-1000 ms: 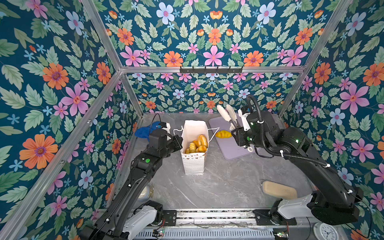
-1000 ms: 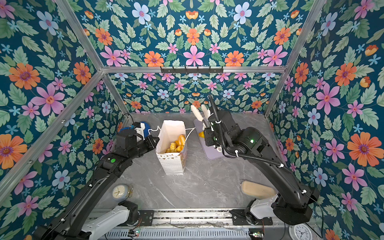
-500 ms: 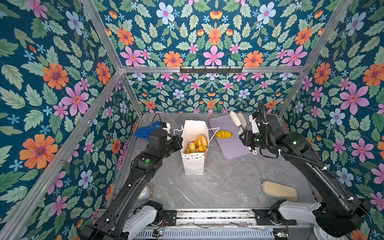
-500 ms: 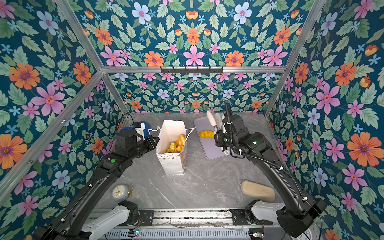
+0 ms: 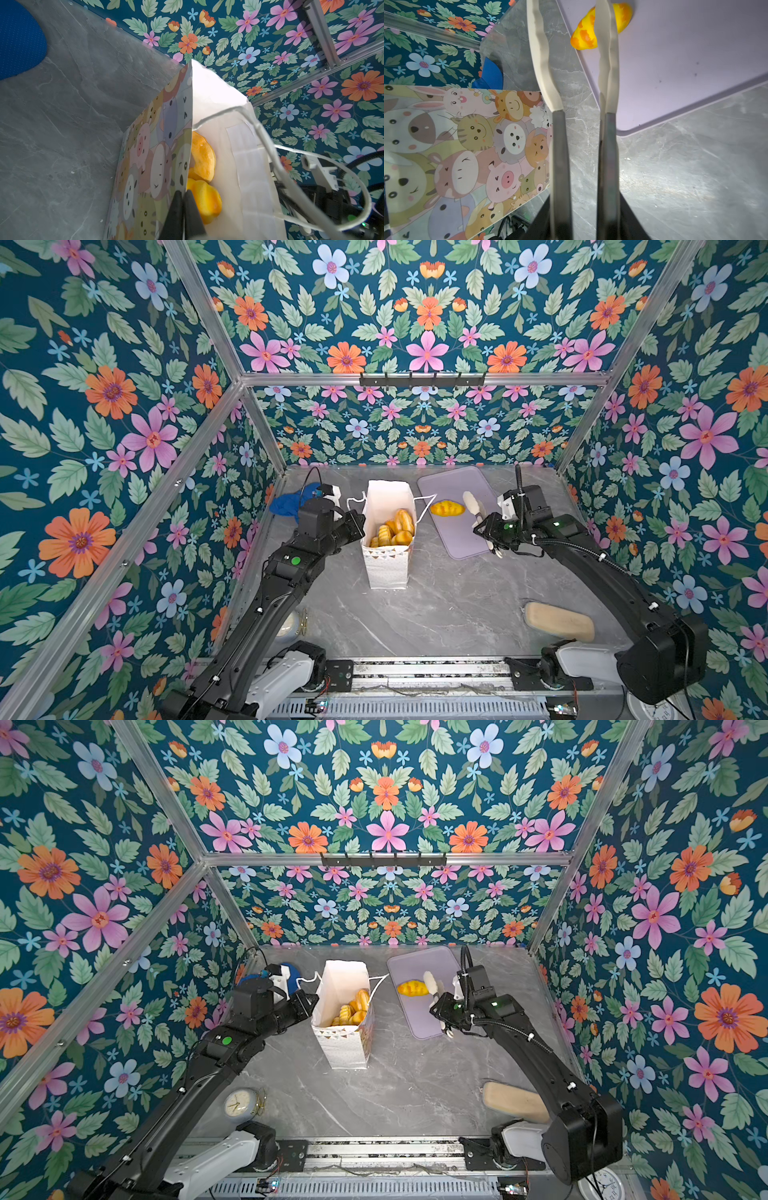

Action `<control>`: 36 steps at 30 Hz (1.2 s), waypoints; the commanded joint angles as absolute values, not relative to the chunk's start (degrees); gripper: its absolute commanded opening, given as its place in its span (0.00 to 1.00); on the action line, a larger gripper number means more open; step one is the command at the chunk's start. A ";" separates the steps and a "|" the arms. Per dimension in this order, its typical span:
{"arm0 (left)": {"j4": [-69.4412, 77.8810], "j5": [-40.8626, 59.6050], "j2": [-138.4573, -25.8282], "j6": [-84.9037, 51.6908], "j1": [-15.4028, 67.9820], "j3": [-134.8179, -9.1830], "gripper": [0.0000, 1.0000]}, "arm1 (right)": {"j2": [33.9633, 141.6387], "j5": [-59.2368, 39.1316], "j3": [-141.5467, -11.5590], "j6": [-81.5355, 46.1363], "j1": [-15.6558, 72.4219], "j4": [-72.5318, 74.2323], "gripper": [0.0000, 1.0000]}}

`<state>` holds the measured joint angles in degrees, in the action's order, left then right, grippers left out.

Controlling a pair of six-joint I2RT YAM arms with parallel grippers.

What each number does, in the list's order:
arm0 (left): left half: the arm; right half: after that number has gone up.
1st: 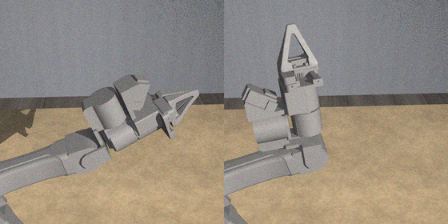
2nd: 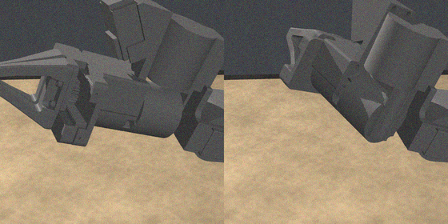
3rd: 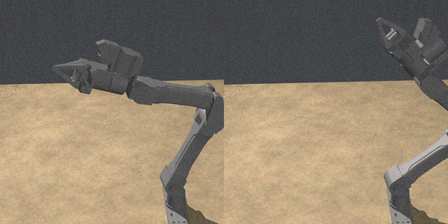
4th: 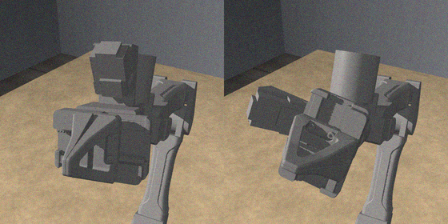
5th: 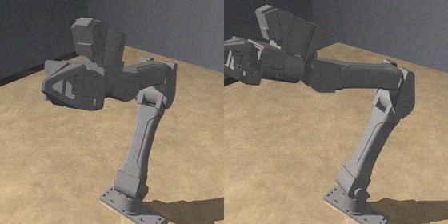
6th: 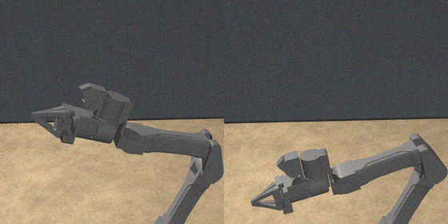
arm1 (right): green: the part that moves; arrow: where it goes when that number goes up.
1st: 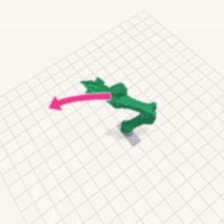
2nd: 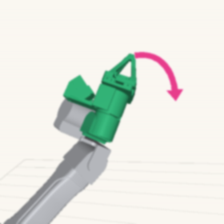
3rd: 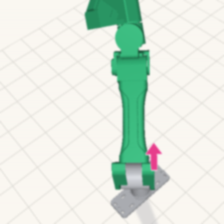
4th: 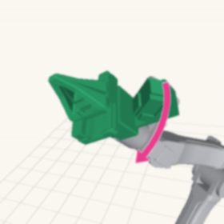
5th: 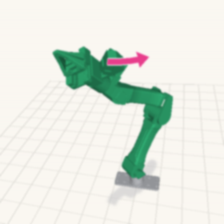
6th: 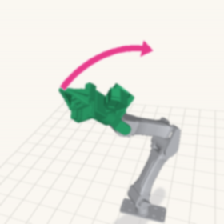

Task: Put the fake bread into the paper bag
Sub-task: 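Lower the open tongs around the yellow striped bun on the tray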

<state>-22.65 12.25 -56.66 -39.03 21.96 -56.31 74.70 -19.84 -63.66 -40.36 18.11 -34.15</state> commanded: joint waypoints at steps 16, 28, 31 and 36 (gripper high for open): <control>-21.44 12.28 -56.56 -39.00 21.93 -55.24 0.08 | 85.71 -27.77 -59.33 -50.81 16.90 -17.44 0.37; -21.79 11.87 -55.81 -38.48 21.88 -54.49 0.09 | 93.87 -28.59 -60.61 -54.93 16.92 -12.92 0.43; -21.81 11.78 -55.98 -38.25 21.88 -54.49 0.08 | 96.39 -28.52 -61.92 -55.09 16.78 -12.85 0.46; -21.92 11.87 -56.29 -37.85 21.89 -54.40 0.08 | 100.19 -29.29 -64.51 -55.59 15.97 -12.08 0.48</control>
